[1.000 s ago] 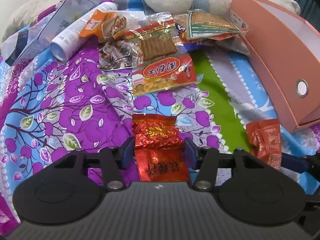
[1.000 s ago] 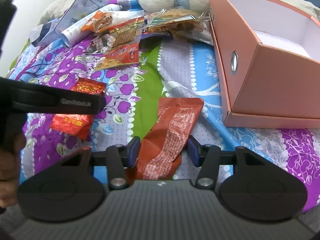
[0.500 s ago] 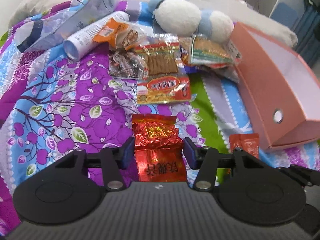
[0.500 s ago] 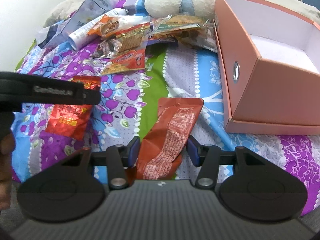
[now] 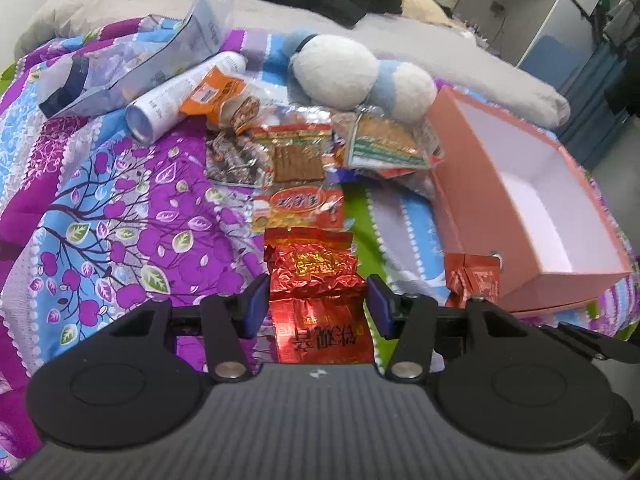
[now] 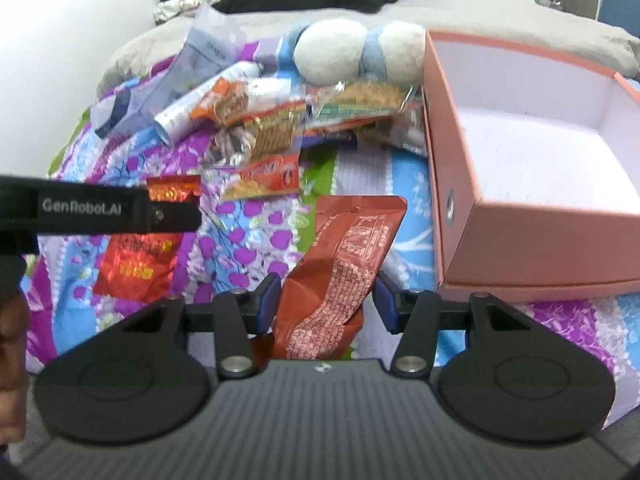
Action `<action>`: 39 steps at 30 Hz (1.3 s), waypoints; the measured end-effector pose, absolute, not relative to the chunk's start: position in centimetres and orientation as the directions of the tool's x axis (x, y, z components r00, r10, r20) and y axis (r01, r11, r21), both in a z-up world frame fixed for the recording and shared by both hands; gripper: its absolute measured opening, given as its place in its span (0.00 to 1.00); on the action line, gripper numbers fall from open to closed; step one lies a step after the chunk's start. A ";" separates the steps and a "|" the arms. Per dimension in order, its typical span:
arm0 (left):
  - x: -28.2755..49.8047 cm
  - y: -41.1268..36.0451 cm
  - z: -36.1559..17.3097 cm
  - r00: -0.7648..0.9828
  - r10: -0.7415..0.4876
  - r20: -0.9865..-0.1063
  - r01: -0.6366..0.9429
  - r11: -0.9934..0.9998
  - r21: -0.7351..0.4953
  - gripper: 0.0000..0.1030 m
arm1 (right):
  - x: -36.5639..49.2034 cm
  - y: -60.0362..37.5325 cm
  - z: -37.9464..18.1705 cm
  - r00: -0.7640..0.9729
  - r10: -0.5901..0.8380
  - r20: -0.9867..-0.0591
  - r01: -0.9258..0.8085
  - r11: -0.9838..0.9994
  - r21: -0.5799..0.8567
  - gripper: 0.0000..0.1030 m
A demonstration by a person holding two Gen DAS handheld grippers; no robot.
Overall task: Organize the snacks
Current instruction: 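Lift both held packets and carry them toward the pink box, then lower both packets into the pink box and open both tools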
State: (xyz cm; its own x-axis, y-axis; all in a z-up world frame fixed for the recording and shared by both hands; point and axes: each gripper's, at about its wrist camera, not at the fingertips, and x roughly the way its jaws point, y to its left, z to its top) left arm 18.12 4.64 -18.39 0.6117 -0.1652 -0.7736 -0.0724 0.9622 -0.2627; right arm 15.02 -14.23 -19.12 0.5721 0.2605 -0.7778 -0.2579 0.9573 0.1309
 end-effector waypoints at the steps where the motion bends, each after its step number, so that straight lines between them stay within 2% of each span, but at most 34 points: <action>1: 18.0 4.6 -18.0 0.617 -0.169 -0.769 -0.067 0.962 -0.265 0.56 | 15.1 -14.4 -18.7 0.577 0.263 -0.773 -0.255 0.957 0.135 0.52; 18: 17.3 1.7 -10.9 0.691 -0.251 -0.678 0.046 0.951 -0.306 0.56 | 14.4 -16.6 -12.0 0.693 0.267 -0.669 -0.220 0.963 0.157 0.52; 31: 17.8 -2.1 -7.6 0.707 -0.341 -0.620 0.150 0.929 -0.339 0.56 | 13.6 -20.5 -9.0 0.762 0.214 -0.611 -0.155 0.977 0.150 0.52; 39: 18.9 -5.1 -7.3 0.686 -0.386 -0.617 0.206 0.916 -0.344 0.56 | 13.3 -23.2 -8.8 0.779 0.163 -0.605 -0.088 0.985 0.151 0.52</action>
